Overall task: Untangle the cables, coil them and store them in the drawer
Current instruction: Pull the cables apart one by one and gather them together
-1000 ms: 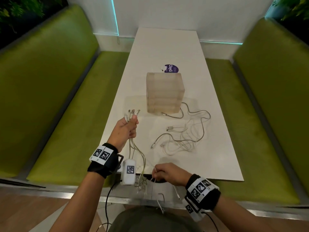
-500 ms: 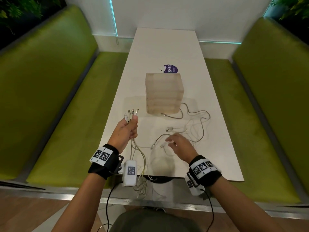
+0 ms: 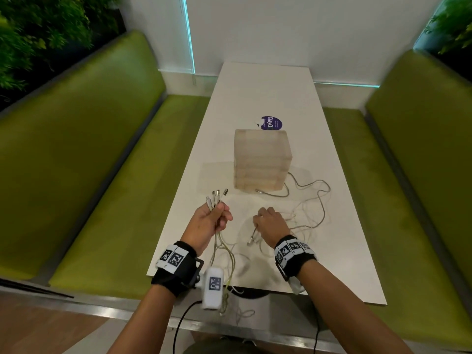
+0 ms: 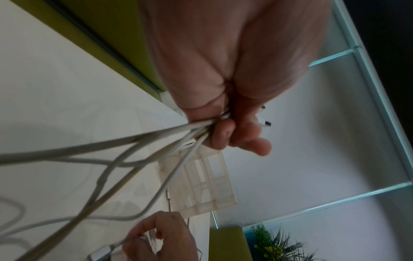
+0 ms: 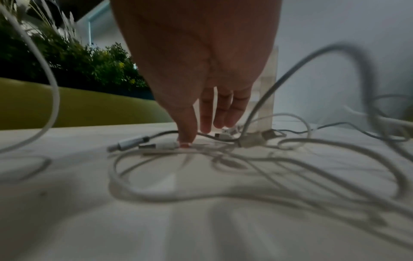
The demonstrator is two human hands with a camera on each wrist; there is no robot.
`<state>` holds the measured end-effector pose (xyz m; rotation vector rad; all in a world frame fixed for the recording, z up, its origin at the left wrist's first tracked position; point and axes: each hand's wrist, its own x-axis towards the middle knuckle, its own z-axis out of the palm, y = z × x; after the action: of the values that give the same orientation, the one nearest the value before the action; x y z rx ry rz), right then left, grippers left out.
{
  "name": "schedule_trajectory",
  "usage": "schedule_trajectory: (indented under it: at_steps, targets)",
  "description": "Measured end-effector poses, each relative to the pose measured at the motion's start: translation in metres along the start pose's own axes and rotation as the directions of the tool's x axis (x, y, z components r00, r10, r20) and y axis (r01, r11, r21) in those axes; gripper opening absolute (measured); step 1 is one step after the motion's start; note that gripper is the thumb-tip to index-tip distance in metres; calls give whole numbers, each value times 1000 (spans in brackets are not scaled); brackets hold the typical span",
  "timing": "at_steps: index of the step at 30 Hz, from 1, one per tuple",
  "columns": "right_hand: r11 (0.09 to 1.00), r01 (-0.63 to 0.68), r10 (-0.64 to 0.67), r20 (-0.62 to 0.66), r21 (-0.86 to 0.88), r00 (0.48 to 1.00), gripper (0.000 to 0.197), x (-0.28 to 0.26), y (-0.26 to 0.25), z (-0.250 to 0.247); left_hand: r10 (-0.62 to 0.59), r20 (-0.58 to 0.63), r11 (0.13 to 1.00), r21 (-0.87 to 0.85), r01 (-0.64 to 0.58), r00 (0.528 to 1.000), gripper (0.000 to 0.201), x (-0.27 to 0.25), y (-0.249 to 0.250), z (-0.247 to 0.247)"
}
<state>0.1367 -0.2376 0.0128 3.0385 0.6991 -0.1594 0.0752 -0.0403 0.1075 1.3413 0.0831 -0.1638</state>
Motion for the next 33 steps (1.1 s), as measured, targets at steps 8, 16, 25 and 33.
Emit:
schedule_trajectory:
  at_steps: [8, 16, 25, 33]
  targets:
    - [520, -18, 233, -121, 854, 965, 14, -19, -2, -74, 44, -95, 995, -85, -52, 994, 19, 12, -6, 6]
    - [245, 2, 27, -9, 969, 1000, 22, -26, -18, -112, 73, 31, 993, -97, -69, 997, 42, 16, -5, 38]
    - [330, -68, -157, 126, 941, 980, 27, -25, -18, -111, 33, 48, 982, -187, -24, 998, 26, 17, -7, 38]
    - [566, 29, -143, 63, 824, 988, 26, -45, 36, -91, 49, -250, 898, -412, -152, 967, 20, 23, 14, -9]
